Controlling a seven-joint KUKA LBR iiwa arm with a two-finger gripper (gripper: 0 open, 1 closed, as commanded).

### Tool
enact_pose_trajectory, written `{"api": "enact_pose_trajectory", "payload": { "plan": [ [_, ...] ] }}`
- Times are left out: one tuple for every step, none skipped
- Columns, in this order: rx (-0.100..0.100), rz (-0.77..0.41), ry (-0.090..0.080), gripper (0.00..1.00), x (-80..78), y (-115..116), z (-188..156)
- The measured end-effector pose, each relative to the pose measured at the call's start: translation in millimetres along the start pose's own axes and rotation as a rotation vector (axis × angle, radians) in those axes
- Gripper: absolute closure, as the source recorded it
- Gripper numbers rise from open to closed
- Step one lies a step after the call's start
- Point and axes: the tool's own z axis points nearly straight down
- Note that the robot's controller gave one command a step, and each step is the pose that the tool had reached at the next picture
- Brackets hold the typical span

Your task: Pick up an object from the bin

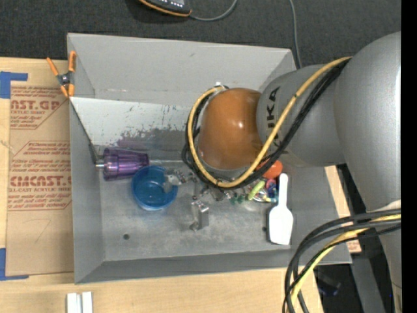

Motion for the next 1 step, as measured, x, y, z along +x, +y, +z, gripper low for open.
{"api": "enact_pose_trajectory", "payload": {
  "plan": [
    [-0.002,-0.017,0.002,0.0,-3.6,24.2,22.0]
  ]
}}
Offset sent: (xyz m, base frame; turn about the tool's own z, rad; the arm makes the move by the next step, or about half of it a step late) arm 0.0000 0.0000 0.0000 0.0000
